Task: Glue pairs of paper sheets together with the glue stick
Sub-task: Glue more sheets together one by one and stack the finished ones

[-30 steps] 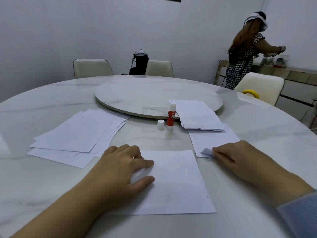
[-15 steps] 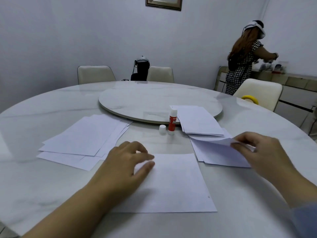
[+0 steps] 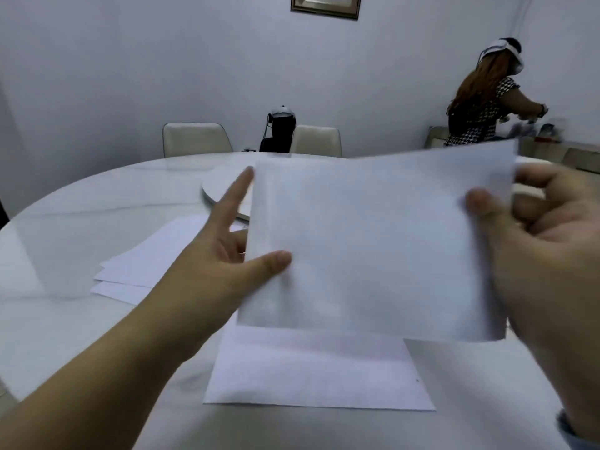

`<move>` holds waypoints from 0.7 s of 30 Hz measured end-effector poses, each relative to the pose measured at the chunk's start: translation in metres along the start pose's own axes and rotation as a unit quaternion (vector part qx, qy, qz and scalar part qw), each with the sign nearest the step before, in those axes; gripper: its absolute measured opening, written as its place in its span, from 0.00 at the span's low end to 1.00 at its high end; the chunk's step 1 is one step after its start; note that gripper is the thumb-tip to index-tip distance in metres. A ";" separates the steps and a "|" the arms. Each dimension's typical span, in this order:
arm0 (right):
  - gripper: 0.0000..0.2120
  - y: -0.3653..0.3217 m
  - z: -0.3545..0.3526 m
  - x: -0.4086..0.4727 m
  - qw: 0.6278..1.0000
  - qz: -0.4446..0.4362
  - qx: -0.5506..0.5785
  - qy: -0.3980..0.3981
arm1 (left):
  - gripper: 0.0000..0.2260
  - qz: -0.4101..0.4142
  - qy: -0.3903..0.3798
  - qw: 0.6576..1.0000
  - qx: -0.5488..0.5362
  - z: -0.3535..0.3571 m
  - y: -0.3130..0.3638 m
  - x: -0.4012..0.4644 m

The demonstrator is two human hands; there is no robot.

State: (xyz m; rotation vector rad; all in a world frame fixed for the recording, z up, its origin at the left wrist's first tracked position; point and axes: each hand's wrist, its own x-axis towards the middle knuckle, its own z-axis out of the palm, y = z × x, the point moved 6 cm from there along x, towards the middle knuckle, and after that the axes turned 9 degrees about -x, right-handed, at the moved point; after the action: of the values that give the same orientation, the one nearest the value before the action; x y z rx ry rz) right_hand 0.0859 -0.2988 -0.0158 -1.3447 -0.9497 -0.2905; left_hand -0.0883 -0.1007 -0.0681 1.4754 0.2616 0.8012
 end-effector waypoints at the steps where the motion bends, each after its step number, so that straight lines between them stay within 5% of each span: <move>1: 0.20 0.015 0.008 -0.009 0.999 0.046 0.002 -0.027 | 0.38 0.002 0.040 0.999 0.032 -0.008 -0.001 -0.003; 4: 0.38 0.049 0.027 -0.040 0.966 0.209 0.077 -0.133 | 0.24 -0.035 0.109 0.988 0.104 -0.028 -0.016 -0.014; 7: 0.25 0.057 0.031 -0.058 0.949 0.255 -0.007 -0.187 | 0.06 -0.103 0.100 0.972 0.188 -0.043 -0.038 -0.022; 11: 0.09 0.082 0.025 -0.071 0.924 0.309 -0.133 -0.181 | 0.08 -0.150 0.058 0.966 0.203 -0.051 -0.051 -0.027; 21: 0.08 0.092 0.031 -0.080 0.891 0.325 -0.199 -0.247 | 0.09 -0.137 0.040 0.956 0.256 -0.059 -0.059 -0.029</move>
State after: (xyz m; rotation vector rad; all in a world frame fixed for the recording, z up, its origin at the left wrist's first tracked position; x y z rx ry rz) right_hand 0.0862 -0.2732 -0.1385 -2.0932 -0.8069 0.4170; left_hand -0.1266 -0.0664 -0.1403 1.8372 0.7640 0.5888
